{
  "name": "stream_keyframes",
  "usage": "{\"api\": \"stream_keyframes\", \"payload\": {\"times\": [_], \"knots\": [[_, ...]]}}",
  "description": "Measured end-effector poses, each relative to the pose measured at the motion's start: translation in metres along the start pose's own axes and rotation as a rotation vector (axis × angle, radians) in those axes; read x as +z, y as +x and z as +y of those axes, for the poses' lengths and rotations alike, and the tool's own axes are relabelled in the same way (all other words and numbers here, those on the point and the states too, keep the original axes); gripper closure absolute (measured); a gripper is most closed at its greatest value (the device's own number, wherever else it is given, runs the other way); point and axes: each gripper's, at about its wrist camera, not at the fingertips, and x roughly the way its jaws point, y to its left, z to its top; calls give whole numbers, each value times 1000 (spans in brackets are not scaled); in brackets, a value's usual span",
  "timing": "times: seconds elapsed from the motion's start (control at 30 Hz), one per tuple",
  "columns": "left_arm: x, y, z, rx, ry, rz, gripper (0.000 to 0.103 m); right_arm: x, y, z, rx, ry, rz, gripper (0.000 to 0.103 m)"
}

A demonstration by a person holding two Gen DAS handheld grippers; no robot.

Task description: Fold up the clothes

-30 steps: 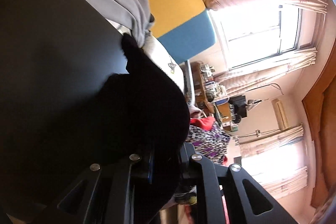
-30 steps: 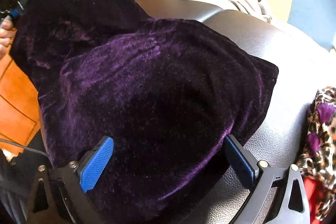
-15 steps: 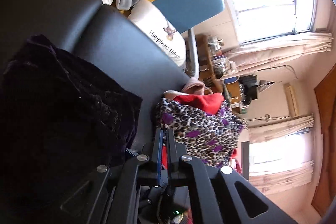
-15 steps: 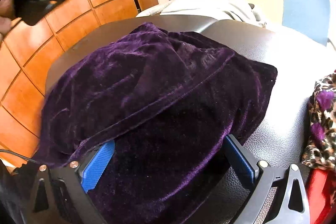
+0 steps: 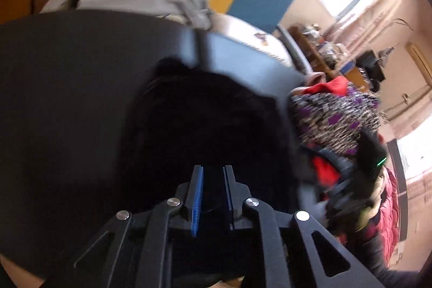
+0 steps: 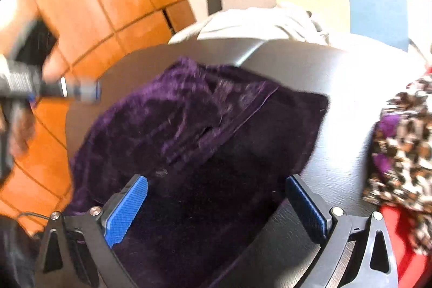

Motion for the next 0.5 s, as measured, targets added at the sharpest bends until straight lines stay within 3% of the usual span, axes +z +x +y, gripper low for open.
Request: {"api": "stream_keyframes", "payload": {"times": [0.13, 0.3, 0.5], "knots": [[-33, -13, 40, 3, -63, -34, 89, 11, -6, -2, 113, 158, -57, 6], [-58, -23, 62, -38, -75, -48, 85, 17, 28, -9, 107, 330, -38, 23], [-67, -19, 58, -86, -42, -51, 84, 35, 53, -10, 67, 410, -56, 23]]}}
